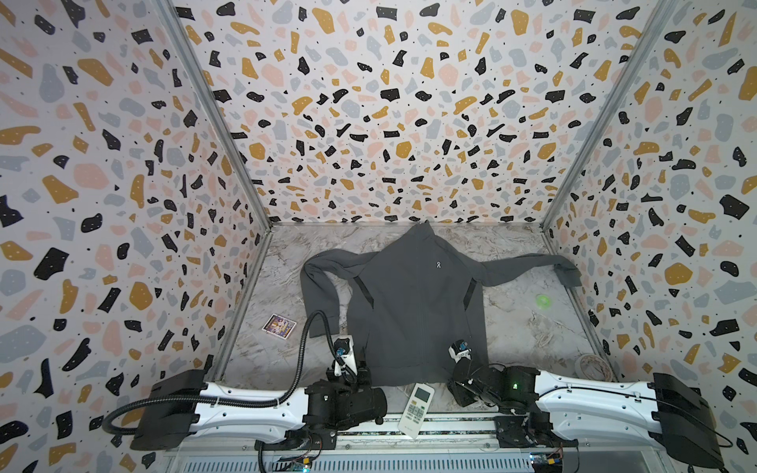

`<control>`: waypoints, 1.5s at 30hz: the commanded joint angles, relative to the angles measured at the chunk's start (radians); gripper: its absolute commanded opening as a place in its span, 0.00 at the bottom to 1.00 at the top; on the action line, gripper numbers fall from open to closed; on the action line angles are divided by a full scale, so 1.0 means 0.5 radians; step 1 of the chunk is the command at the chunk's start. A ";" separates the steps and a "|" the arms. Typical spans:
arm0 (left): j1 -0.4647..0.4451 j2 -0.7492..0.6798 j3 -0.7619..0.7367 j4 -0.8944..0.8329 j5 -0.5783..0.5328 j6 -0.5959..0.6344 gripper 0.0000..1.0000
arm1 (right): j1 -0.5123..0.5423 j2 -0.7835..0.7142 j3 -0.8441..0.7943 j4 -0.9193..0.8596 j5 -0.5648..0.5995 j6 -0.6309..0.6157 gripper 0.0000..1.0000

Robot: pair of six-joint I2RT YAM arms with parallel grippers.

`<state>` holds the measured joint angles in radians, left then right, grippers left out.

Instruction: Zip up the jacket

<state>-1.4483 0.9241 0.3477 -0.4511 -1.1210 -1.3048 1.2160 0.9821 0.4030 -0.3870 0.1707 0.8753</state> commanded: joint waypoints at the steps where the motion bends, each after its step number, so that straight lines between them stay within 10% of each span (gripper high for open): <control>1: 0.003 -0.089 0.164 -0.418 0.035 -0.337 0.45 | 0.003 -0.171 0.087 -0.157 -0.063 0.091 0.53; 11: 0.126 -0.254 0.310 -0.019 0.120 0.243 0.34 | -0.895 -0.738 -0.011 0.155 -0.601 -0.061 0.39; 15: 0.684 -0.199 0.173 0.621 0.824 0.621 0.32 | -1.363 -0.533 -0.145 0.472 -0.938 -0.217 0.17; 29: 1.408 0.956 0.380 1.540 1.832 0.871 0.13 | -1.588 0.245 -0.250 1.036 -0.799 -0.385 0.00; 45: 2.010 1.747 0.314 2.114 2.228 0.827 0.00 | -2.230 0.559 -0.238 1.320 -1.071 -0.582 0.00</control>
<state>-0.4648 1.7496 0.5373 0.6693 -0.0196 -0.9043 0.1143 1.2194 0.2424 0.2703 -0.3580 0.6289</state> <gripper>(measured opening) 0.046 0.042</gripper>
